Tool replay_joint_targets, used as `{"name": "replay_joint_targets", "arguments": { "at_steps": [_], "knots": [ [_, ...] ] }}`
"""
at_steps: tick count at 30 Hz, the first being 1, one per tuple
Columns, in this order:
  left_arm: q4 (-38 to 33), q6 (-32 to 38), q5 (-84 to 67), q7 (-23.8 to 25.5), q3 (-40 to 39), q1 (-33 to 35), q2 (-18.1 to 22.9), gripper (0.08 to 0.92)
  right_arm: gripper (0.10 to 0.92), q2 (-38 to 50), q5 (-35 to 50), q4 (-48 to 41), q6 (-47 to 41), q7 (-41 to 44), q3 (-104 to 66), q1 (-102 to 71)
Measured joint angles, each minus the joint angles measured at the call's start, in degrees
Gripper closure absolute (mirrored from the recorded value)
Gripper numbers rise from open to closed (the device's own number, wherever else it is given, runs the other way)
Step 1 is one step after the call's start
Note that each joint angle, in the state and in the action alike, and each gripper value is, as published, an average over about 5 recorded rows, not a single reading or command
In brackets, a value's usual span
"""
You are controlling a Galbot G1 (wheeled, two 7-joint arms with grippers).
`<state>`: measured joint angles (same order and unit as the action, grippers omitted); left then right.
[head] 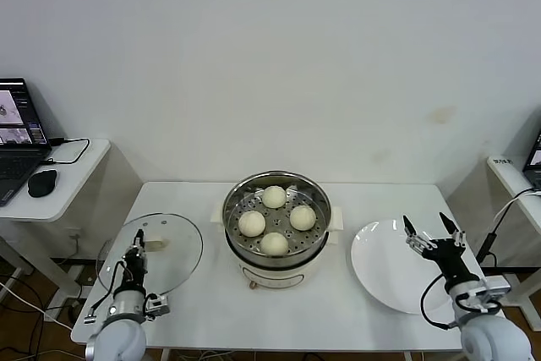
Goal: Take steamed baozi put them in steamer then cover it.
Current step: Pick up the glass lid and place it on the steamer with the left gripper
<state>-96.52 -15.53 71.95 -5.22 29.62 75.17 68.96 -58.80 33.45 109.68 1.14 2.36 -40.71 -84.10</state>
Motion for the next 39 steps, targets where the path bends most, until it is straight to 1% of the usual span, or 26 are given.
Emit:
{"name": "replay_joint_targets", "arguments": {
  "at_steps": [8,15,20,24,29,39],
  "knots": [
    [-6.76,-5.69,3.10,3.31,0.28,1.24,-2.40,0.865,0.203,0.16,0.54,0.59,-0.34,0.02,-0.02,0.48],
    [-10.77,-10.60,6.09,6.53,0.97,0.11,-4.44,0.865,0.203,0.15,0.80,1.15,-0.60,0.11,-0.50,0.16],
    [-14.19,-13.67,7.63,9.55,0.03,-1.29,-4.73,0.865,0.202,-0.22,0.49,1.24,-0.86,0.13,-0.65,-0.06],
    [-17.02,-15.36,9.37,12.31,-1.77,-2.72,-3.98,0.865,0.203,-0.68,0.05,1.44,-1.07,0.15,-0.82,-0.29],
    [-19.25,-16.68,11.90,15.49,-5.25,-4.86,-2.11,0.865,0.203,-1.48,-0.71,1.49,-1.21,0.32,-1.31,-0.68],
    [-19.54,-17.97,17.46,19.91,-14.76,-11.02,3.05,0.865,0.203,-2.48,-2.10,1.27,-1.95,0.33,-1.51,-0.95]
  ]
}}
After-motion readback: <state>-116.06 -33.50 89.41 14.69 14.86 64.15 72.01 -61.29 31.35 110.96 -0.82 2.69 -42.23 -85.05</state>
